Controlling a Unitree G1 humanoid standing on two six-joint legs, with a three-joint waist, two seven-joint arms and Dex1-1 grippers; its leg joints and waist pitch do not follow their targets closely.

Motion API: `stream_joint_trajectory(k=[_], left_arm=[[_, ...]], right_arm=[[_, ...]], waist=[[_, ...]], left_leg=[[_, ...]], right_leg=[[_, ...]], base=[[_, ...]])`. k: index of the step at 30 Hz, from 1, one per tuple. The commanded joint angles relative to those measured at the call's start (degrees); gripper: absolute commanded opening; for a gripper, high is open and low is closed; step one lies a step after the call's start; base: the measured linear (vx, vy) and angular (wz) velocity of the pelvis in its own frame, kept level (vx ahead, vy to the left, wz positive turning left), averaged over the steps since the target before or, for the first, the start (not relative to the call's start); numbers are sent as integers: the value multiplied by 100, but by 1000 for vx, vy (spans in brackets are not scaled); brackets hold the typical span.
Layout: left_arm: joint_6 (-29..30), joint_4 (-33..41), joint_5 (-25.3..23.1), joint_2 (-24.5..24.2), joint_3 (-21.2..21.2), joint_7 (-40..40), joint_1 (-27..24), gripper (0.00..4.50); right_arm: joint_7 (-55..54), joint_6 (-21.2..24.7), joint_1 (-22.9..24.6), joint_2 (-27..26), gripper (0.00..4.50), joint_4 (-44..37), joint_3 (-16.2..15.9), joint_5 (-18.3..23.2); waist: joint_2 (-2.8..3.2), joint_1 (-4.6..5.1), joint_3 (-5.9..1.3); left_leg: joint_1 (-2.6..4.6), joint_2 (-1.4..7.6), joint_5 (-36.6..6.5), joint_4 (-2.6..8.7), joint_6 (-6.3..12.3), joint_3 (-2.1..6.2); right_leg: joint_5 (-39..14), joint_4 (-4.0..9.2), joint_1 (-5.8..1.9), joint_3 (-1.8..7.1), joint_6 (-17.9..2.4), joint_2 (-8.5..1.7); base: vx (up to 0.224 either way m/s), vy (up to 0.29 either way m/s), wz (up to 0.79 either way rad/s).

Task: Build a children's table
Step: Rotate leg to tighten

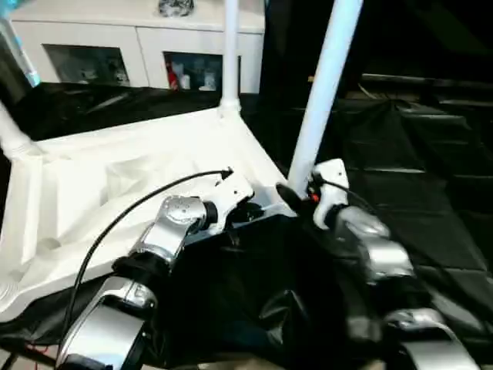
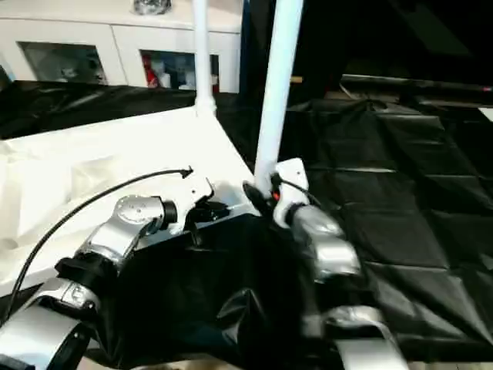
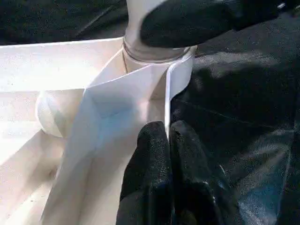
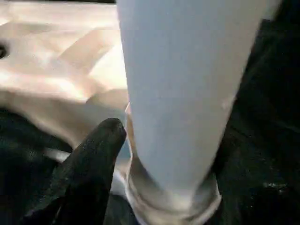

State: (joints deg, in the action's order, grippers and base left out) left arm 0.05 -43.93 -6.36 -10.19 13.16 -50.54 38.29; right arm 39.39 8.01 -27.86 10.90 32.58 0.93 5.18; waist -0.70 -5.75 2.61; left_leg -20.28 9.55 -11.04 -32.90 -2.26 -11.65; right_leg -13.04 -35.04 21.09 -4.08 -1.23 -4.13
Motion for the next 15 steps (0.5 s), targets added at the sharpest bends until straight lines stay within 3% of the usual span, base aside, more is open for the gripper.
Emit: stream_joint_trajectory(k=[1,3,6,7,8,9,10,11,15], left_arm=[[-226,73,112,53,-48,96,102,0],[-286,3,83,10,-54,93,120,0],[-353,-4,109,-12,-90,74,115,0],[-387,11,119,-17,-110,98,106,0],[-425,129,245,1,-230,136,65,0],[-423,140,257,2,-240,135,62,0],[-413,180,317,6,-274,114,52,0],[-331,258,403,3,-306,27,29,28],[133,1227,692,-199,-332,-380,-369,59]], right_arm=[[595,96,233,146,304,-88,-288,98],[1083,259,455,570,304,-440,-188,243],[1542,456,723,962,304,-848,-172,397],[1666,528,808,1070,304,-980,-175,449],[1887,689,989,1237,304,-1277,-199,573],[1898,696,999,1244,304,-1294,-201,580],[1940,711,1035,1271,304,-1359,-218,610],[1948,713,1057,1278,313,-1402,-228,622],[1735,731,1055,1043,315,-1534,-262,682]], waist=[[-22,5,-297],[-31,-11,-297],[11,-26,-291],[-9,-55,-294],[-15,-62,-311],[-16,-82,-327],[-21,-69,-331],[-11,-63,-319],[27,-45,-329]], left_leg=[[46,471,-782,363,370,221],[30,462,-652,346,483,216],[4,451,-728,330,563,218],[26,483,-765,318,617,213],[-11,467,-627,306,661,221],[-12,472,-539,288,688,217],[-59,450,-358,261,774,215],[-71,440,-339,253,829,212],[-50,495,-379,266,753,210]], right_leg=[[-163,410,-204,375,-1258,-591],[28,392,-217,361,-1303,-581],[-150,423,-230,339,-1299,-577],[-161,429,-223,343,-1283,-576],[-89,398,-242,327,-1319,-572],[26,380,-242,329,-1323,-571],[268,334,-230,321,-1364,-563],[261,343,-207,311,-1366,-567],[88,327,-176,310,-1529,-578]], base=[[0,0,0],[0,0,0],[0,0,0],[0,0,0],[0,0,0],[0,0,0],[0,0,0],[0,0,0],[0,0,0]])
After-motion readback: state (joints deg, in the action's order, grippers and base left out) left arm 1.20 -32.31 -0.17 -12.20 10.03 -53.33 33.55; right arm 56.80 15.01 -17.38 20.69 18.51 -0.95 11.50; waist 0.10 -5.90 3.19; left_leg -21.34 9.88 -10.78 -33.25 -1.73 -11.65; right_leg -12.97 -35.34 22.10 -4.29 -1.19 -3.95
